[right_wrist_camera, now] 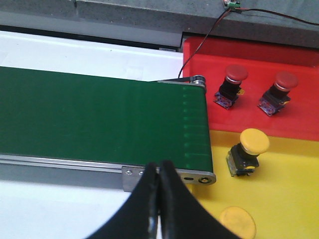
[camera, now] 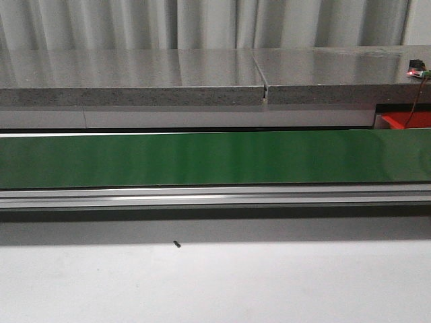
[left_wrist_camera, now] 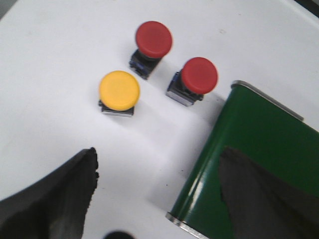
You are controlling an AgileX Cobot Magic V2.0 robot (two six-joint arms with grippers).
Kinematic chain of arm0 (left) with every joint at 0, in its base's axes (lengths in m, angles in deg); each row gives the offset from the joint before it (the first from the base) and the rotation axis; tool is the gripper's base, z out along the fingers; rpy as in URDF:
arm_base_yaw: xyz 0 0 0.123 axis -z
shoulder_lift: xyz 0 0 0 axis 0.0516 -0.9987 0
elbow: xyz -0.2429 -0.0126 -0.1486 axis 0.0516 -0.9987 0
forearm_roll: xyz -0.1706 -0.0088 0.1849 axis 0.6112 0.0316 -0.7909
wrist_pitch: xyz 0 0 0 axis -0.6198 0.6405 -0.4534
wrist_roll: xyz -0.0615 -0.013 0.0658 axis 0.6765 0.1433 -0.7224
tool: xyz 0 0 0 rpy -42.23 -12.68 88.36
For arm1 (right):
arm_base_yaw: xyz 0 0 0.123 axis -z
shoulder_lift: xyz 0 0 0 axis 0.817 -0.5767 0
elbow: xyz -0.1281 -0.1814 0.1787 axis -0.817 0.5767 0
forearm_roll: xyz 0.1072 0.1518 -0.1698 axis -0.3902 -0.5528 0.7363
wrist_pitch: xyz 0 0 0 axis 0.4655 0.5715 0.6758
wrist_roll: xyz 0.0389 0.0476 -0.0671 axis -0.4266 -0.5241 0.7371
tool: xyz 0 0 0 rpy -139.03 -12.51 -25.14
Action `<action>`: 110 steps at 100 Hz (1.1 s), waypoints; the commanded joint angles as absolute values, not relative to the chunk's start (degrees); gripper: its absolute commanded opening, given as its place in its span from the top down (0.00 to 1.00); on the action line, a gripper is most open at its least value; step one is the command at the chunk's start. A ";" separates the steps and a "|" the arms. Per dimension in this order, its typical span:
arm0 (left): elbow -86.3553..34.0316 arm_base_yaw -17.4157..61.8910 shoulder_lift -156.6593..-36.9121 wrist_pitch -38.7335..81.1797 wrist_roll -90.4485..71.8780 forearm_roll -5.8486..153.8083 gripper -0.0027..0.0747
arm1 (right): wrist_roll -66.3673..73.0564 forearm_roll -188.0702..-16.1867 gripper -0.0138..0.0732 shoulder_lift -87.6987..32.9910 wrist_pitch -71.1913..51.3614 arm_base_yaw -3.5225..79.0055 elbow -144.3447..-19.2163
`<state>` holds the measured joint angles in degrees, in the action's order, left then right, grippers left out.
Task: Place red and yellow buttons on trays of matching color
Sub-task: 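Grasp a yellow button with the left gripper and set it on the belt, then grasp another yellow button beside the red buttons with the left gripper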
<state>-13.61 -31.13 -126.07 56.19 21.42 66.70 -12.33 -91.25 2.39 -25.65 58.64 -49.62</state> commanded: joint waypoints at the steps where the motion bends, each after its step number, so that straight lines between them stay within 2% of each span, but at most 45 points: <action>1: -12.27 -32.91 -125.11 54.95 22.13 67.60 0.33 | -12.10 -90.80 0.92 2.36 -21.12 58.91 -51.20; 34: -11.50 -33.18 -133.29 53.82 22.13 67.94 0.33 | -12.10 -90.80 0.92 2.36 -21.12 58.91 -51.20; 110: -10.52 -28.37 -145.74 34.78 22.03 68.97 0.34 | -12.10 -90.80 0.92 2.36 -21.12 58.91 -51.20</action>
